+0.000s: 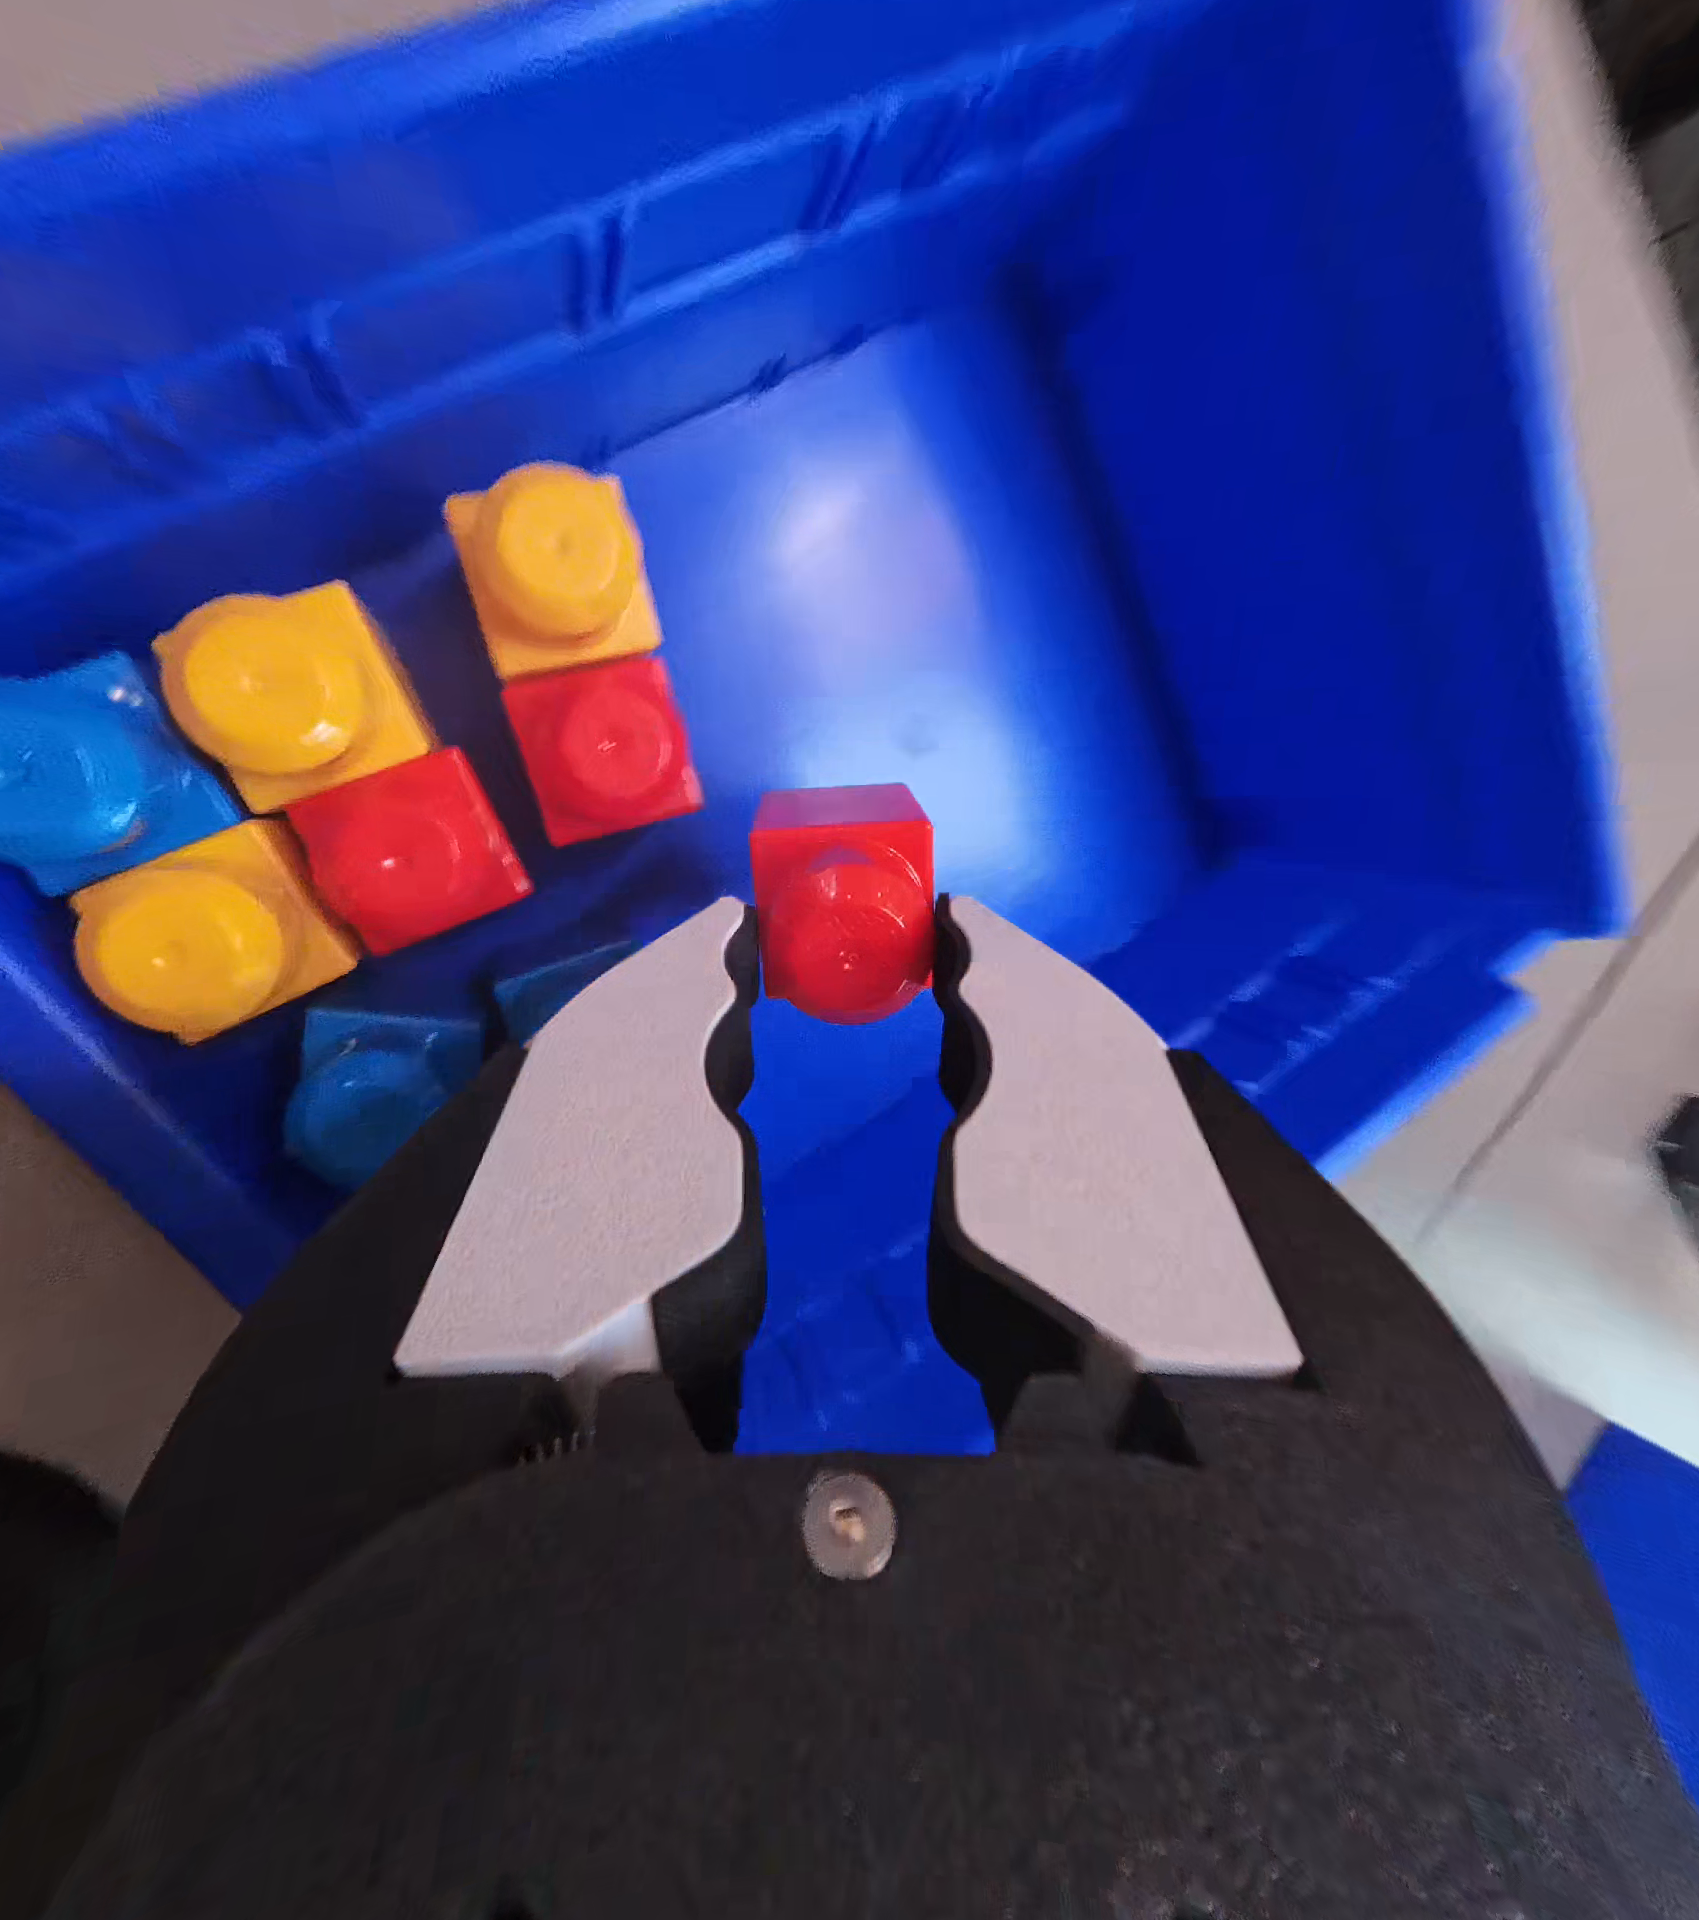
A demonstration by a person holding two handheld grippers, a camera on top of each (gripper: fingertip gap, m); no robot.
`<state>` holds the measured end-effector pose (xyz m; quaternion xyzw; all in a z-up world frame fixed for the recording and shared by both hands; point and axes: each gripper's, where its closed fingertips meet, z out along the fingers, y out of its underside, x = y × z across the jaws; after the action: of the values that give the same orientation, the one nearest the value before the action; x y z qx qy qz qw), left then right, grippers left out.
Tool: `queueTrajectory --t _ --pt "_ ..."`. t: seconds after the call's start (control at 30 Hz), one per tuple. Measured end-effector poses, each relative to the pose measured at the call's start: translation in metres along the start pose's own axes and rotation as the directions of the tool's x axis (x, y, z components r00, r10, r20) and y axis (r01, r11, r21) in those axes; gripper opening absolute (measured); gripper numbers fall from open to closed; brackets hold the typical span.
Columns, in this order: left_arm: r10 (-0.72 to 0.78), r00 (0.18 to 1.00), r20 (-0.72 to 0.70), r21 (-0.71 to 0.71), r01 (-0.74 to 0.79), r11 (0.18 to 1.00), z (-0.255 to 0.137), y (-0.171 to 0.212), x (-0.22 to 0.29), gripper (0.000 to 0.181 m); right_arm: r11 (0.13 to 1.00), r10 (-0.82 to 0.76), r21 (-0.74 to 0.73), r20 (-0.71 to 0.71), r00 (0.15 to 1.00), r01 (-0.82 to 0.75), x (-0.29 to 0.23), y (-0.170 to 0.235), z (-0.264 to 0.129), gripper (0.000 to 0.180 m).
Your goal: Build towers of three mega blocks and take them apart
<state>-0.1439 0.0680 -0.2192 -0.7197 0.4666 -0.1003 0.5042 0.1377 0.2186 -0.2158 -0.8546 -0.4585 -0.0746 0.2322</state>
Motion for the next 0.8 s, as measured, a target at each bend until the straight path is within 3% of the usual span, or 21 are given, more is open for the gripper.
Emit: queueTrajectory --t 0.17,0.3,0.37,0.5,0.57,0.7,0.8 --pt "0.01 1.0 -0.03 -0.019 -0.011 1.0 0.003 0.004 0.007 0.037 0.989 -0.058 -0.121 0.187 0.981 0.082 -0.035 0.015 0.022 0.032" --pt "0.025 0.999 -0.046 -0.011 -0.026 1.0 0.005 0.002 0.013 0.037 0.992 -0.045 -0.105 0.218 0.975 0.07 -0.038 0.014 0.025 0.035" --pt "0.023 0.998 -0.058 0.008 -0.023 1.0 0.005 -0.002 0.016 0.037 0.995 -0.042 -0.08 0.194 0.98 0.059 -0.033 0.011 0.022 0.045" --pt "0.041 0.997 -0.072 0.049 -0.037 0.998 0.004 -0.01 0.023 0.037 0.983 -0.114 0.158 0.148 0.982 0.09 -0.039 -0.031 -0.01 0.057" --pt "0.061 0.995 -0.079 0.069 -0.055 0.996 0.004 -0.015 0.027 0.037 0.919 -0.242 0.353 0.147 0.959 0.177 -0.066 -0.064 -0.04 0.058" --pt "0.093 0.991 -0.092 0.106 -0.083 0.991 0.003 -0.023 0.037 0.037 0.726 -0.54 0.597 0.184 0.822 0.343 -0.156 -0.099 -0.086 0.054" --pt "0.121 0.987 -0.102 0.119 -0.109 0.987 0.004 -0.027 0.045 0.037 0.623 -0.68 0.675 0.219 0.699 0.395 -0.223 -0.106 -0.098 0.049"
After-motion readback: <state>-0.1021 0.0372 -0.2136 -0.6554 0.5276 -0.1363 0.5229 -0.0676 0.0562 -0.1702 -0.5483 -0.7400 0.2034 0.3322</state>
